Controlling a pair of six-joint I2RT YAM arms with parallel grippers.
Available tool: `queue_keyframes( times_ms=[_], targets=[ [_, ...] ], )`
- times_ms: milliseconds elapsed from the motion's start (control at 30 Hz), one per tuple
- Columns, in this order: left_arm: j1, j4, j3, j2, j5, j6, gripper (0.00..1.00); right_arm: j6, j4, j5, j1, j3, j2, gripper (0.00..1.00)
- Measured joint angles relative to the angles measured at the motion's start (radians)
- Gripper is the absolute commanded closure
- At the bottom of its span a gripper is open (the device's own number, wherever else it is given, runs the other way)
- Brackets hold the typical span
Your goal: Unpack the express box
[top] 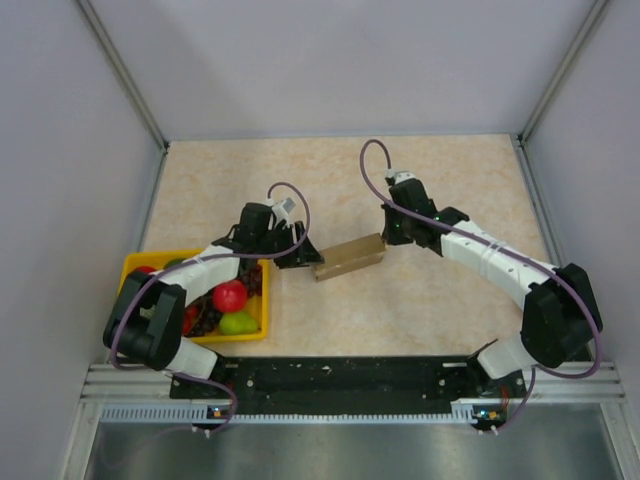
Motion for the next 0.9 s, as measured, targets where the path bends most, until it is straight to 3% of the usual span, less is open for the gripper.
queue_keyframes(
  times_ms=[33,133,367,600,900],
  targets=[
    [-0.005,-0.025,0.006,-0.003,-0.011,0.015,0.28,0.004,0.010,0.000,-0.004,0.001,0.000,1.00],
    [-0.013,-0.106,0.045,-0.009,-0.060,0.079,0.23,0.019,0.034,0.006,-0.010,0.003,-0.002,1.00],
    [-0.016,-0.249,0.230,-0.002,-0.168,0.209,0.19,0.042,0.037,0.016,-0.048,-0.012,-0.072,1.00],
    [-0.031,-0.297,0.380,0.051,-0.156,0.324,0.17,0.045,0.032,0.011,-0.074,-0.026,-0.153,1.00],
    [-0.241,-0.403,0.587,0.229,-0.182,0.516,0.15,0.039,0.021,-0.042,-0.106,-0.097,-0.242,1.00]
  ],
)
